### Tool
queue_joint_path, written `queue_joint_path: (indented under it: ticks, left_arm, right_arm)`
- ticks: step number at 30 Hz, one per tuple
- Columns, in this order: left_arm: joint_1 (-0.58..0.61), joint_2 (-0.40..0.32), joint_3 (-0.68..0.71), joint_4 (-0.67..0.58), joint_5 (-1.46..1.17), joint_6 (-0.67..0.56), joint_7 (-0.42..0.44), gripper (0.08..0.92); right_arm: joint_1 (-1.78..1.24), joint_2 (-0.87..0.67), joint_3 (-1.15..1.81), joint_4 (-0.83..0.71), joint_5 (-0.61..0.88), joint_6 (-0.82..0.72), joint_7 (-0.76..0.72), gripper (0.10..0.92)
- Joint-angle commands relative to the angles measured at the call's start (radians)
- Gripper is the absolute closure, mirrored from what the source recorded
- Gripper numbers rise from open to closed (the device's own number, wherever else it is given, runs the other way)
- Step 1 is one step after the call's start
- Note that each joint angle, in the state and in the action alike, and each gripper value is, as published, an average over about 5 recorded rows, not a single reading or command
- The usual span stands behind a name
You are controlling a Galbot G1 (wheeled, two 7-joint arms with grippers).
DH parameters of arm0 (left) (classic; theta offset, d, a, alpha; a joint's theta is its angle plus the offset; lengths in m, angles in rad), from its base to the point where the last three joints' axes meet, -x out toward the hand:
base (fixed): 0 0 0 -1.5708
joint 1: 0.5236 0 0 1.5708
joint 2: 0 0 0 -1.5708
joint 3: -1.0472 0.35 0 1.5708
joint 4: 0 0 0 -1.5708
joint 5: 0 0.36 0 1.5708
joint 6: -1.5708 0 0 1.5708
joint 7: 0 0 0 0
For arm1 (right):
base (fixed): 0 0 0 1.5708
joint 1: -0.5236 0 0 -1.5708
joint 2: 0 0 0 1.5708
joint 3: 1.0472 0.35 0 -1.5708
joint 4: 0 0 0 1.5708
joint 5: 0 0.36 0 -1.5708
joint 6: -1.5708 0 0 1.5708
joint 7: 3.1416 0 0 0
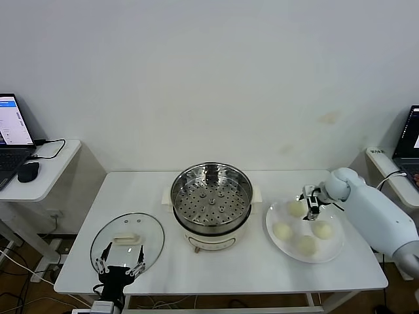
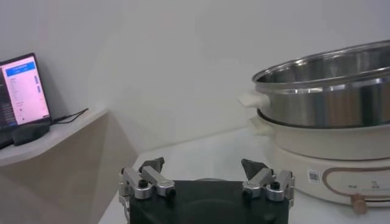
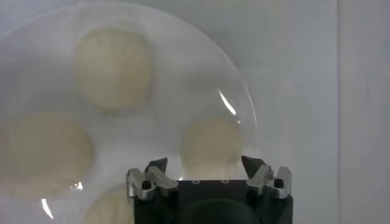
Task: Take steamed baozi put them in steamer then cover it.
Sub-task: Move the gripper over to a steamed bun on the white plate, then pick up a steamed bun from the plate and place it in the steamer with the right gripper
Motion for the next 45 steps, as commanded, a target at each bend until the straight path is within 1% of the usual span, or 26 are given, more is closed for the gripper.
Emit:
queue_joint_path:
  ticks: [1,8,11,17,21,26,31,37,45]
  left_arm:
    - [0.0,0.0,0.0,0.001,0.0,0.0,0.0,0.177]
    - [-0.002,0.001,-0.002,0.001,-0.003,-0.001,0.0,0.177]
    - [-0.002,0.002,-0.002,0.001,-0.004,-0.001,0.0,0.177]
    - [0.0,0.004,0.0,-0.002,-0.005,-0.001,0.001,0.177]
    - [0.001,0.006,0.005,-0.008,-0.004,0.001,0.002,0.177]
    - [0.001,0.01,0.01,-0.012,-0.006,0.001,0.002,0.177]
    - [0.005,0.02,0.006,-0.025,-0.015,0.001,0.002,0.177]
    - [0.004,0.028,-0.001,-0.037,-0.028,0.003,0.002,0.177]
    - [0.0,0.033,-0.01,-0.039,-0.038,0.005,0.001,0.177]
  right_arm:
    - [0.012,0.016,-0.018,-0.025,-0.005,0.0,-0.002,0.353]
    - [0.02,0.028,-0.02,-0.038,-0.014,-0.006,0.006,0.472]
    - [0.024,0.02,-0.028,-0.027,-0.007,-0.009,0.005,0.495]
    - [0.038,-0.022,-0.058,0.041,0.055,-0.022,0.0,0.498]
    - [0.095,-0.087,-0.113,0.134,0.14,-0.038,-0.005,0.493]
    - [0.234,-0.182,-0.195,0.24,0.263,-0.056,-0.013,0.49]
    - [0.407,-0.228,-0.299,0.319,0.401,-0.076,-0.018,0.483]
    - [0.596,-0.183,-0.458,0.371,0.531,-0.069,-0.012,0.482]
    - [0.755,-0.02,-0.641,0.384,0.627,0.002,0.009,0.482]
